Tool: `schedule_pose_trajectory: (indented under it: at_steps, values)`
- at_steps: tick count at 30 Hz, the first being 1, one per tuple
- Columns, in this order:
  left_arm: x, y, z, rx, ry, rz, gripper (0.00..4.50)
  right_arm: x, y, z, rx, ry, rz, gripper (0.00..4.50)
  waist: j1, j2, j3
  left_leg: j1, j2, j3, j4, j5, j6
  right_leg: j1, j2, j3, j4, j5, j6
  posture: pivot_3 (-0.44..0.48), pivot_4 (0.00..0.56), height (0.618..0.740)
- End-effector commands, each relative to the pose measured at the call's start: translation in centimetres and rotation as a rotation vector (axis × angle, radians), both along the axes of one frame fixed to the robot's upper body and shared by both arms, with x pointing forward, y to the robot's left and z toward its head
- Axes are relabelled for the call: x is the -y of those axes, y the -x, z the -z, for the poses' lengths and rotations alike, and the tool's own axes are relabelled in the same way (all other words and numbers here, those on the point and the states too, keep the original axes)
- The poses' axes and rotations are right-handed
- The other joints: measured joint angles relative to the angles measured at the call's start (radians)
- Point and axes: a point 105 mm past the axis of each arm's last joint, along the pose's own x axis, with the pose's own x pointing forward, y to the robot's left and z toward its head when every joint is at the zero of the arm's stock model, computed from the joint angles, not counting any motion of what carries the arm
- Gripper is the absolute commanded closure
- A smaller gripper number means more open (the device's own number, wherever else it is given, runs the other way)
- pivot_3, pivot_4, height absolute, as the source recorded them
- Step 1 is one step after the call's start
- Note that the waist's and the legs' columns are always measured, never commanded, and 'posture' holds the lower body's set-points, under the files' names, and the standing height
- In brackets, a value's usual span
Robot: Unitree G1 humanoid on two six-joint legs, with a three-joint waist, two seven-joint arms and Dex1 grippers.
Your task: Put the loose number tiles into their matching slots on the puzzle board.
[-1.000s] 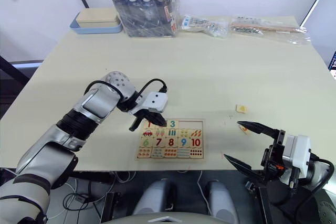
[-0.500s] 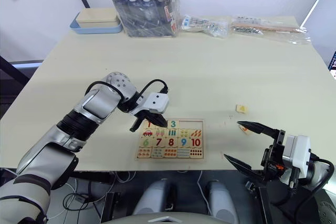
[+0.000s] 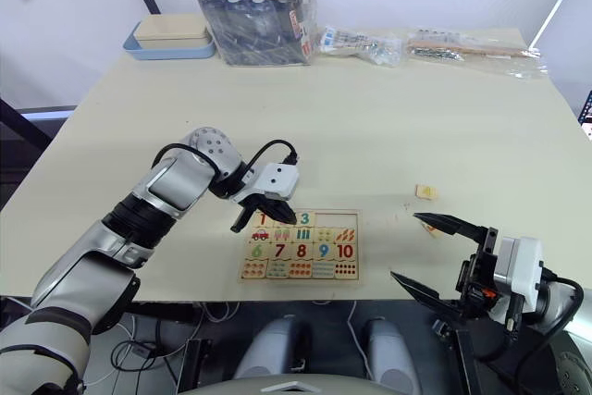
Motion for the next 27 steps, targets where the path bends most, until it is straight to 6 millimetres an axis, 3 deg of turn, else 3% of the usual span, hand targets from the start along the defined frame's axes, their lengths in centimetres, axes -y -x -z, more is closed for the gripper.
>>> schedule_pose_trajectory:
  at_steps: [1,7,16,24,27]
  values:
    - [0.0,0.2,-2.0,-0.009,0.074,-0.003,4.47,-0.1,0.2,-0.8,0.038,0.000,-0.009,0.00,0.000,0.000,0.000,0.000,0.000,0.000,0.000,0.000,0.000,0.000,0.000,0.000,0.000,0.000,0.000,0.000,0.150,0.740]
    - [-0.8,1.2,-4.6,-0.084,0.212,-0.078,4.47,0.0,0.2,-0.7,0.035,-0.002,-0.011,0.00,-0.001,0.000,0.000,0.000,0.000,0.000,0.000,0.000,0.000,0.000,0.000,0.000,0.000,0.000,0.000,0.000,0.150,0.740]
    - [-2.2,2.2,-7.5,-0.041,0.646,-0.426,4.47,-0.3,-1.2,-1.0,0.038,-0.065,0.024,0.00,0.001,0.000,0.000,0.001,0.001,-0.001,0.000,0.000,0.000,0.000,-0.001,-0.001,0.002,0.000,0.000,0.000,0.150,0.740]
    - [-5.4,3.1,-6.3,0.097,0.861,-0.724,4.47,0.0,-2.2,0.7,-0.064,-0.045,0.077,0.00,-0.002,0.000,-0.001,0.002,0.001,0.000,0.000,0.000,0.000,0.000,-0.003,-0.001,0.002,0.000,0.000,0.000,0.150,0.740]
    - [-7.6,3.6,-5.0,0.164,0.890,-0.828,4.47,1.0,-2.0,1.3,-0.138,-0.078,0.099,0.00,0.000,0.000,-0.001,0.003,0.001,0.000,0.000,0.000,0.000,0.000,-0.004,-0.001,0.002,0.000,-0.001,0.000,0.150,0.740]
